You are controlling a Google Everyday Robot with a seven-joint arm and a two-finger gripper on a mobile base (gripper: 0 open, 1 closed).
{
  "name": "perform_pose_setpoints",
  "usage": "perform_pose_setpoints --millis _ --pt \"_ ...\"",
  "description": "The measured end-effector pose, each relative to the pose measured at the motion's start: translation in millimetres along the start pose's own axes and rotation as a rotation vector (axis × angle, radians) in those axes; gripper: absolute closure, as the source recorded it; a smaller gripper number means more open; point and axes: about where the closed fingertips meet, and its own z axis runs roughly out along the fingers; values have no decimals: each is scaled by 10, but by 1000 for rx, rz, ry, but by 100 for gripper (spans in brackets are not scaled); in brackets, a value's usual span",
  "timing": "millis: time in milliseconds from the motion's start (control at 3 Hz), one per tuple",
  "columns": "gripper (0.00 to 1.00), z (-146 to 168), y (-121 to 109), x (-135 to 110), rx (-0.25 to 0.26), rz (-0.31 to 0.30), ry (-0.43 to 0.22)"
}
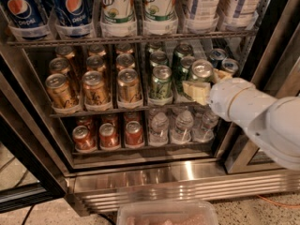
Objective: Pick green can from middle shelf of fridge
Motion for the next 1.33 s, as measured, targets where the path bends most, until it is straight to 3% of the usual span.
perform_pose_setpoints --millis 333,667,1000,1333 --pt "100 -183 107 -438 -97 11 -22" --pt "100 -214 320 -440 -177 5 -13" --pt "100 -214 322 -441 -177 4 -13" --pt "100 -265 507 -458 -246 -7 -12"
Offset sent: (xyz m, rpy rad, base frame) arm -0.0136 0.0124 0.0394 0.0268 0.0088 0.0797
